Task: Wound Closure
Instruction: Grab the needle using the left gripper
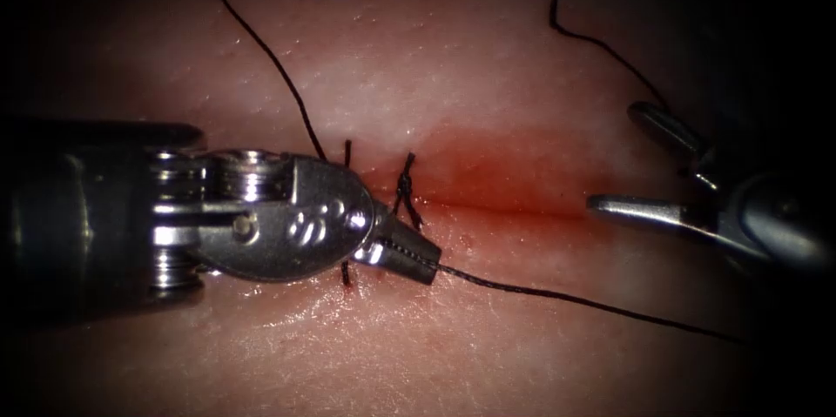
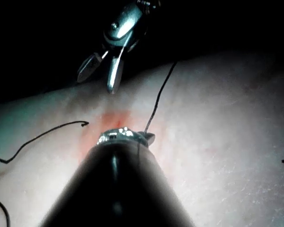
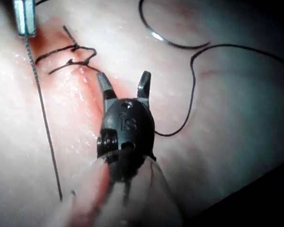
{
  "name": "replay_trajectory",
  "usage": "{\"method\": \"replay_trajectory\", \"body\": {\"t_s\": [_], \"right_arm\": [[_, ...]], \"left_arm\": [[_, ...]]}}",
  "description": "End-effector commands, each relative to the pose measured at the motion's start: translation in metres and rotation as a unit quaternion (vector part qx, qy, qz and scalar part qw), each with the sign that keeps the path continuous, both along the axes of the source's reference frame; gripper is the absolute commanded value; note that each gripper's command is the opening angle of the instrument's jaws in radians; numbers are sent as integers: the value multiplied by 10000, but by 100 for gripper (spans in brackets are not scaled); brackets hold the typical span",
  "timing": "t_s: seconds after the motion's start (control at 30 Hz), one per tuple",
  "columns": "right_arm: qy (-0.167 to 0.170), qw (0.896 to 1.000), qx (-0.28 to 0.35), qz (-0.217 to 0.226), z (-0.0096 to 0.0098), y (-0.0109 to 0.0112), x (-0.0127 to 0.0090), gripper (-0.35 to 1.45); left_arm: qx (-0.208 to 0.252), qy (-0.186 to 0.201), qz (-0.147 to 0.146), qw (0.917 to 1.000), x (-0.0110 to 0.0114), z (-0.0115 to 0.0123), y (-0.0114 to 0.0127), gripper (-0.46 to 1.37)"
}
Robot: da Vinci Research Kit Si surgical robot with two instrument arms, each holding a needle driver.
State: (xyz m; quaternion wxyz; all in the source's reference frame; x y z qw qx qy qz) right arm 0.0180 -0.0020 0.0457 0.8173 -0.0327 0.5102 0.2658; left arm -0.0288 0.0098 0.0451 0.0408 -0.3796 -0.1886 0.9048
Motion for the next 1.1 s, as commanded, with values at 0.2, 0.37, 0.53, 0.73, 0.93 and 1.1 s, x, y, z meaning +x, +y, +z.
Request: {"method": "replay_trajectory", "body": {"t_s": [0.2,0.37,0.53,0.73,0.93,1.1], "right_arm": [[2,10000,-5,-5,6,2,5,122],[-3,10000,-5,5,8,2,9,125],[-2,10000,-7,3,8,2,9,126],[-3,10000,-11,4,12,3,9,126],[-4,10000,-13,6,14,4,10,127],[0,10000,-22,1,15,2,10,128]], "left_arm": [[126,-363,30,9993,-13,-39,-49,-35],[193,-454,155,9987,-24,-51,-72,-35],[247,-476,202,9984,-23,-54,-89,-35],[356,-403,69,9985,-22,-47,-112,-3],[421,-481,-75,9979,-17,-52,-107,120],[339,-746,-445,9956,-8,-74,-90,131]]}}
